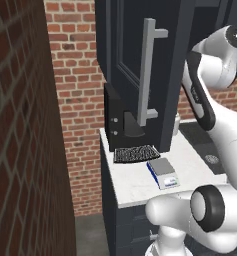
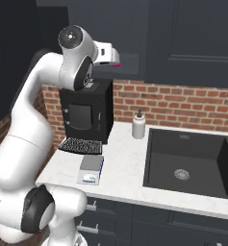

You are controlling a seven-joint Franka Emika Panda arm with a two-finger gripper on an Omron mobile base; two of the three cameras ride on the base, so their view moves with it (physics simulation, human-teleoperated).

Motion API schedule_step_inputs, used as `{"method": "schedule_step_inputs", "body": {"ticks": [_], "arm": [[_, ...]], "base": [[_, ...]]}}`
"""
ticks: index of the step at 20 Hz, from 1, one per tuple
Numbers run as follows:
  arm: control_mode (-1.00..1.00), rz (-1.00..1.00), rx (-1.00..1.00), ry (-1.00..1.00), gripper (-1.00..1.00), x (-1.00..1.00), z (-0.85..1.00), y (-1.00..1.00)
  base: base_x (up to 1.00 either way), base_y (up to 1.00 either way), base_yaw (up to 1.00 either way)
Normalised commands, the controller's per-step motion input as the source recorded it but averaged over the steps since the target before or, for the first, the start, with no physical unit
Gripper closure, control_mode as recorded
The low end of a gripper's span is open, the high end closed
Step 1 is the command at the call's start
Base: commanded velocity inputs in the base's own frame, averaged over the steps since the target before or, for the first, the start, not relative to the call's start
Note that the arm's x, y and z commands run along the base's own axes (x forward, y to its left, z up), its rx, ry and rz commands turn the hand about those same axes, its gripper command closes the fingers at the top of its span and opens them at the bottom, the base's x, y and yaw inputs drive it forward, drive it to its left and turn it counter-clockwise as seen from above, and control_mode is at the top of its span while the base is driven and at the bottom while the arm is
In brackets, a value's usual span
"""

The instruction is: Pick the bar and place it on the digital scale for weighing, and close the cabinet.

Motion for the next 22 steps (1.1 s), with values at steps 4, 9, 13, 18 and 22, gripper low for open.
{"method": "schedule_step_inputs", "body": {"ticks": [4,9,13,18,22], "arm": [[-1.0,0.0,0.0,0.04,-1.0,0.43,0.0,0.0],[-1.0,0.0,0.0,0.03,-1.0,0.38,0.0,0.0],[-1.0,0.0,0.0,0.02,-1.0,0.28,0.0,0.0],[-1.0,0.0,0.0,0.02,-1.0,0.28,-0.03,0.0],[-1.0,0.0,0.0,0.04,-1.0,0.25,-0.03,0.0]], "base": [[0.0,0.0,0.0],[0.0,0.0,0.0],[0.0,0.0,0.0],[0.0,0.0,0.0],[0.0,0.0,0.0]]}}
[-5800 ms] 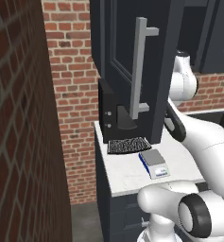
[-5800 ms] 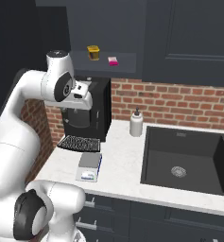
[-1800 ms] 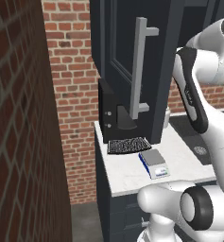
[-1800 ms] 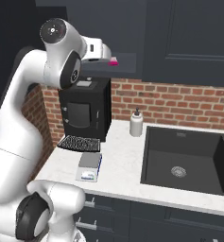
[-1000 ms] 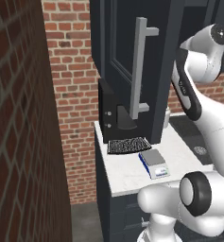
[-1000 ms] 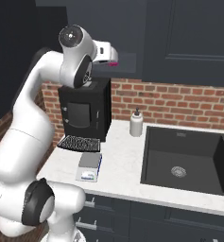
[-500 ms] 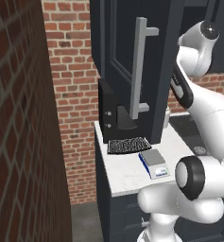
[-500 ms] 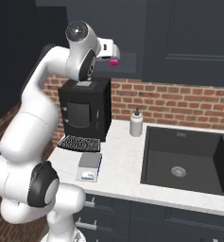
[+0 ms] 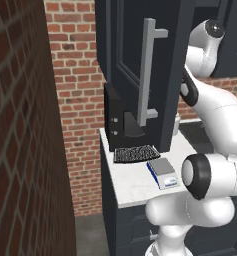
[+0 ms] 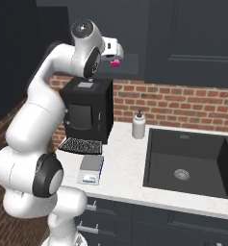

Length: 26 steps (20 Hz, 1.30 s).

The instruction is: Pick the bar and place it on the digital scale for weighing, and close the cabinet.

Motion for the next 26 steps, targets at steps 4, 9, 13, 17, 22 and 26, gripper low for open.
{"method": "schedule_step_inputs", "body": {"ticks": [4,9,13,17,22,26], "arm": [[-1.0,0.0,0.0,0.07,-1.0,0.29,-0.05,-0.02],[-1.0,0.01,0.0,0.05,-1.0,0.28,-0.06,-0.02],[-1.0,0.03,0.0,0.0,-1.0,0.19,-0.02,-0.16],[-1.0,0.05,0.0,0.0,-1.0,0.14,-0.01,-0.22],[-1.0,0.03,0.0,0.01,-1.0,0.17,-0.14,-0.04],[-1.0,0.01,0.0,0.03,-1.0,0.19,-0.16,0.0]], "base": [[0.0,0.0,0.0],[0.0,0.0,0.0],[0.0,0.0,0.0],[0.0,0.0,0.0],[0.0,0.0,0.0],[0.0,0.0,0.0]]}}
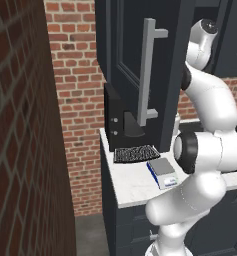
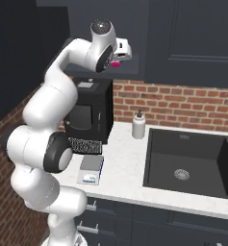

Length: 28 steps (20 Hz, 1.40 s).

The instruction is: Pick the bar and place it on the digital scale for weighing, and close the cabinet.

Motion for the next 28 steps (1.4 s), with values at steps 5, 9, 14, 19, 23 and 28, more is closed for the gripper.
{"method": "schedule_step_inputs", "body": {"ticks": [5,9,14,19,23,28], "arm": [[-1.0,0.01,0.0,0.01,-1.0,0.23,-0.04,0.0],[-1.0,0.0,0.0,0.01,-1.0,0.21,-0.06,0.0],[-1.0,0.01,0.0,0.05,-1.0,0.22,-0.08,-0.02],[-1.0,0.02,0.0,0.07,-1.0,0.23,-0.19,0.0],[-1.0,0.03,0.0,0.09,-1.0,0.22,-0.22,-0.02],[-1.0,0.05,0.0,0.08,1.0,0.24,-0.23,-0.06]], "base": [[0.0,0.0,0.0],[0.0,0.0,0.0],[0.0,0.0,0.0],[0.0,0.0,0.0],[0.0,0.0,0.0],[0.0,0.0,0.0]]}}
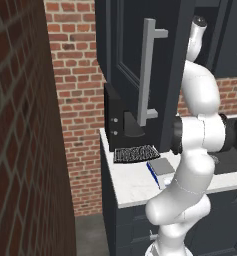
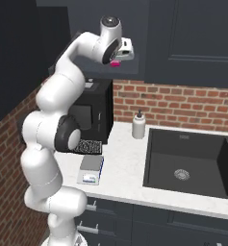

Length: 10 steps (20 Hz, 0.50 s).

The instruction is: Pick the bar and place it on the digital scale for weighing, and close the cabinet.

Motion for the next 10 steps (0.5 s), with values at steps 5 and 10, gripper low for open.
{"method": "schedule_step_inputs", "body": {"ticks": [5,10], "arm": [[-1.0,0.04,-0.04,-0.01,1.0,-0.13,-0.61,0.18],[-1.0,0.03,-0.01,0.0,1.0,-0.28,-0.84,0.18]], "base": [[0.0,0.0,0.0],[0.0,0.0,0.0]]}}
